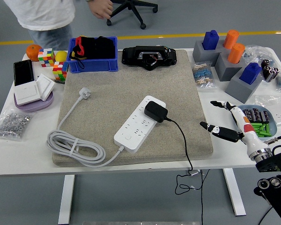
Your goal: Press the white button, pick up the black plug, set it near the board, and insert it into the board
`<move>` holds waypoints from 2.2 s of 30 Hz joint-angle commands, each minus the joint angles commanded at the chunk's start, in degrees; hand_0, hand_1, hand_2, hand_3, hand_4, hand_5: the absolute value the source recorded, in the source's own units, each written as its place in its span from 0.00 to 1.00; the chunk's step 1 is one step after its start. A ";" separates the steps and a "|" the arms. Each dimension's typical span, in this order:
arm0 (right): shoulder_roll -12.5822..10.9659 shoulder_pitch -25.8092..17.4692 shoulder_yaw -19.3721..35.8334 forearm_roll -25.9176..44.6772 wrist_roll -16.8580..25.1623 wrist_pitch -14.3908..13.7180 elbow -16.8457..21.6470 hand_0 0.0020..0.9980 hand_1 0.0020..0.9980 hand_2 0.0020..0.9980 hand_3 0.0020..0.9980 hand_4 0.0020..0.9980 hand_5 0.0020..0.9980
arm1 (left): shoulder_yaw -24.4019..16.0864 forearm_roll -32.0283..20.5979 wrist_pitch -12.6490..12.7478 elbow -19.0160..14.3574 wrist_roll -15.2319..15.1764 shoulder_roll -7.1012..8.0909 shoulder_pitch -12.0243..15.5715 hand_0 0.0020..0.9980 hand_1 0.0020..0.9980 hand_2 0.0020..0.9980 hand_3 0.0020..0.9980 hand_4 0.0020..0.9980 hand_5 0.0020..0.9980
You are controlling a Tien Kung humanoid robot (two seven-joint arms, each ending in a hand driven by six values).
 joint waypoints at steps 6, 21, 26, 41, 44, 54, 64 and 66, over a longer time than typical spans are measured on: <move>1.68 -1.60 4.75 -0.60 -0.31 0.07 0.82 0.92 0.84 0.79 0.77 1.00 0.46 | 0.47 -0.65 0.00 0.00 -0.20 -0.08 -0.37 0.69 0.64 0.61 0.63 0.56 0.17; 2.46 -3.96 12.33 -1.07 -0.72 0.49 2.73 0.91 0.83 0.78 0.77 1.00 0.42 | 0.20 -0.63 0.09 0.00 -0.12 0.07 -0.71 0.69 0.64 0.61 0.63 0.56 0.17; 2.21 -2.57 11.83 -0.54 -0.69 0.57 2.50 0.91 0.83 0.78 0.77 1.00 0.41 | 0.86 0.01 -0.22 0.00 0.05 0.58 -1.96 0.69 0.64 0.61 0.63 0.56 0.17; 2.23 -4.95 13.68 -0.49 -1.73 0.90 6.09 0.91 0.83 0.78 0.76 1.00 0.41 | 0.44 -0.12 -0.05 0.00 -0.33 -0.09 -0.33 0.69 0.64 0.61 0.63 0.56 0.17; 2.53 -5.48 14.03 -0.52 -2.39 1.20 6.64 0.91 0.83 0.78 0.77 0.99 0.41 | 0.45 -0.22 -0.07 0.00 -0.30 -0.42 0.19 0.69 0.64 0.61 0.63 0.56 0.17; 3.49 -6.10 14.80 -1.48 -5.15 2.73 8.48 0.91 0.83 0.77 0.77 0.98 0.41 | 0.33 -0.70 0.04 0.00 -0.67 -0.32 0.20 0.69 0.64 0.61 0.63 0.56 0.17; 4.65 -6.44 17.42 -1.63 -5.83 3.48 9.71 0.91 0.83 0.77 0.77 0.97 0.40 | 0.41 -0.46 0.02 0.00 -0.78 -0.40 0.51 0.69 0.64 0.61 0.63 0.56 0.16; 4.84 -6.37 17.83 -1.70 -5.89 3.52 10.08 0.91 0.83 0.77 0.77 0.97 0.40 | 0.47 -0.63 0.05 0.00 -0.84 -0.38 0.36 0.69 0.64 0.61 0.63 0.56 0.16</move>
